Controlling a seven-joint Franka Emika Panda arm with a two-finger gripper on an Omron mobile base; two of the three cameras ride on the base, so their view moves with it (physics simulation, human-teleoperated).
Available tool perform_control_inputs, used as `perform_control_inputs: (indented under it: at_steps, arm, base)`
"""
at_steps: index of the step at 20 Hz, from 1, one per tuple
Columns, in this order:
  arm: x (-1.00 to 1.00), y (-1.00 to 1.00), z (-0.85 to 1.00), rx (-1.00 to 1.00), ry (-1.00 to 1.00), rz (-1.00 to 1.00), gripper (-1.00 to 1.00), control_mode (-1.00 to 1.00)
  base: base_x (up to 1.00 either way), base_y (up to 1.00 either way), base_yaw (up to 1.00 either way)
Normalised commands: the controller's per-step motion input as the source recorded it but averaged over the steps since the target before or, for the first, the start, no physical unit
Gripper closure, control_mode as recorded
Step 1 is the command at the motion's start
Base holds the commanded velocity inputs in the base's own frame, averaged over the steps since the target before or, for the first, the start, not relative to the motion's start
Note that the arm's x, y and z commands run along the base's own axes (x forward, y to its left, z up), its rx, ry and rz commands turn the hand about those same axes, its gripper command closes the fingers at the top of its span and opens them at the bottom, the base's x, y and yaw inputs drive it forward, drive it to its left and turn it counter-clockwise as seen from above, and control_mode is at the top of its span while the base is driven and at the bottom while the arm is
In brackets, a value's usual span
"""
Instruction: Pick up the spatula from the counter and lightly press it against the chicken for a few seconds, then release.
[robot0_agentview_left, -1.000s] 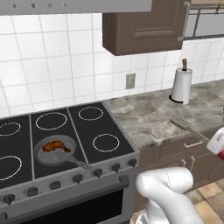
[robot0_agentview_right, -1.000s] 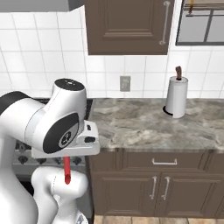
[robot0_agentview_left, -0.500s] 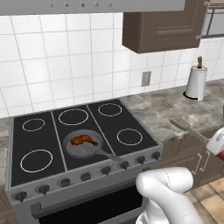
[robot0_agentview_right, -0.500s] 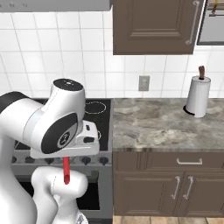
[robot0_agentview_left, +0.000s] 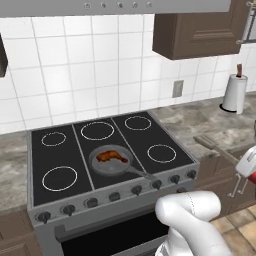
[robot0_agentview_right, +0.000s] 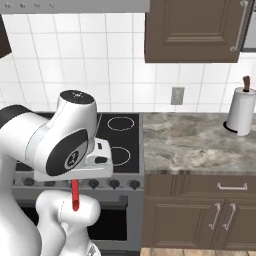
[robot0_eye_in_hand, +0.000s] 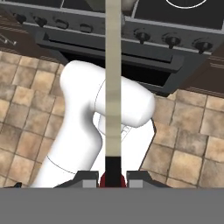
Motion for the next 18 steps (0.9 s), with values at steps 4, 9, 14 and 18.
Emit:
perform_control_inputs:
  at_steps: [4,9,14,18]
  arm:
    - [0.0,0.0,0.0,0.0,0.0,0.0,1.0,1.0]
    - [0.0,0.0,0.0,0.0,0.0,0.0,1.0,1.0]
    - [0.0,0.0,0.0,0.0,0.0,0.0,1.0,1.0]
    - [0.0,0.0,0.0,0.0,0.0,0.0,1.0,1.0]
  base:
    - [0.0,0.34,0.07]
    - [0.0,0.35,0.08]
    - [0.0,0.37,0.08]
    - [0.02,0.39,0.07]
